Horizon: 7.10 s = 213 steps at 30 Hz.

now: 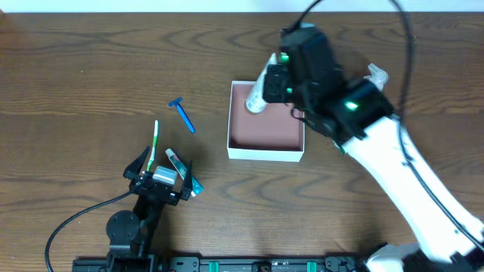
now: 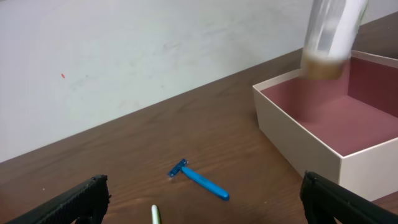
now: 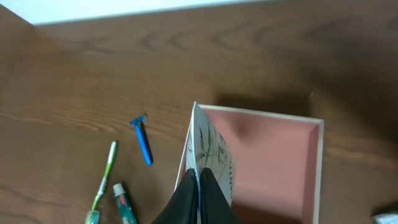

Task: Pack container
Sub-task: 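Carry the tube with the right gripper and stand it in the box, then open the right gripper, move to the soap pump bottle, grasp it, then carry the pump bottle with the right gripper into the box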

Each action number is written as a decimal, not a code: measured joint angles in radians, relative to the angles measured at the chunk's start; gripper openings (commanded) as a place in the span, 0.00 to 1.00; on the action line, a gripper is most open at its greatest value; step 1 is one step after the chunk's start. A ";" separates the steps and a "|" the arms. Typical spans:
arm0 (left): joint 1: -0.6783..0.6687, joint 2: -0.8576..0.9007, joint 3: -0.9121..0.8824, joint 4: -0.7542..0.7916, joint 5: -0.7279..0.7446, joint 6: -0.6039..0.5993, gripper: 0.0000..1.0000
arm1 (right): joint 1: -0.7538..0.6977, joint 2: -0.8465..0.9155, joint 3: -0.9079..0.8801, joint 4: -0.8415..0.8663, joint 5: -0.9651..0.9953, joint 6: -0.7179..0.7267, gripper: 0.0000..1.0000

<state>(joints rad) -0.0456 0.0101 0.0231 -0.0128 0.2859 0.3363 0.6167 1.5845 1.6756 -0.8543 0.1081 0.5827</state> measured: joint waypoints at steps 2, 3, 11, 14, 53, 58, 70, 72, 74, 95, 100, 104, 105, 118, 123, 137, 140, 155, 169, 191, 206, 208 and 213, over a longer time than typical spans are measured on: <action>0.000 0.000 0.000 0.000 0.000 0.000 0.98 | 0.003 0.044 -0.003 0.016 0.000 0.018 0.01; 0.000 0.000 0.000 0.000 0.000 0.000 0.98 | 0.006 0.068 -0.004 0.027 -0.002 0.029 0.01; 0.000 0.000 0.000 0.000 0.000 0.000 0.98 | 0.026 0.163 -0.005 0.114 0.000 0.066 0.01; 0.000 0.000 0.000 0.000 0.000 0.000 0.98 | 0.031 0.195 -0.005 0.141 0.002 0.072 0.01; 0.000 0.000 0.000 0.000 0.000 0.000 0.98 | 0.045 0.311 -0.005 0.259 0.169 0.087 0.49; 0.000 0.000 0.000 0.000 0.000 0.000 0.98 | 0.048 0.311 -0.005 0.280 0.151 0.081 0.56; 0.000 0.000 0.000 0.000 0.000 0.000 0.98 | 0.061 0.192 -0.005 0.263 0.132 0.008 0.68; 0.000 0.000 0.000 0.000 0.000 0.000 0.98 | 0.058 0.114 -0.005 0.237 0.143 -0.019 0.64; 0.000 0.000 0.000 0.000 0.000 0.000 0.98 | 0.050 0.018 -0.002 0.187 0.174 -0.040 0.64; 0.000 0.000 0.000 0.000 0.000 0.000 0.98 | -0.431 0.064 0.011 -0.122 0.219 -0.426 0.99; 0.000 0.000 0.000 0.000 0.000 0.000 0.98 | -0.550 0.124 0.011 -0.124 0.053 -0.563 0.99; 0.000 0.000 0.000 0.000 0.000 0.000 0.98 | -0.631 0.166 0.011 -0.131 -0.056 -0.640 0.99; 0.000 0.000 0.000 0.000 0.000 0.000 0.98 | -0.646 0.175 0.011 -0.132 -0.077 -0.654 0.99; 0.000 0.000 0.000 0.000 0.000 0.000 0.98 | -0.711 0.275 0.010 -0.162 -0.269 -0.793 0.89; 0.000 0.000 0.000 0.000 0.000 0.000 0.98 | -0.711 0.297 0.010 -0.161 -0.296 -0.824 0.84; 0.000 0.000 0.000 0.000 0.000 0.000 0.98 | -0.711 0.323 0.009 -0.160 -0.311 -0.872 0.28; 0.000 0.000 0.000 0.000 0.000 0.000 0.98 | -0.711 0.323 0.008 -0.158 -0.318 -0.874 0.27; 0.000 0.000 0.000 0.000 0.000 0.000 0.98 | -0.711 0.324 0.004 -0.078 -0.316 -0.875 0.47; 0.000 0.000 0.000 0.000 0.000 0.000 0.98 | -0.711 0.326 0.004 -0.064 -0.319 -0.874 0.13; 0.000 0.000 0.000 0.000 0.000 0.000 0.98 | -0.711 0.255 0.114 -0.168 -0.314 -0.717 0.09; 0.000 0.000 0.000 0.000 0.000 0.000 0.98 | -0.574 -0.066 0.145 -0.232 -0.311 -0.430 0.14; 0.000 0.000 0.000 0.000 0.000 0.000 0.98 | -0.531 -0.060 0.145 -0.232 -0.311 -0.393 0.14; 0.000 0.000 0.000 0.000 0.000 0.000 0.98 | -0.424 -0.025 0.145 -0.220 -0.302 -0.305 0.14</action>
<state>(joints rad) -0.0456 0.0101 0.0231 -0.0128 0.2859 0.3363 0.1928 1.5593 1.8206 -1.0744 -0.1936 0.2779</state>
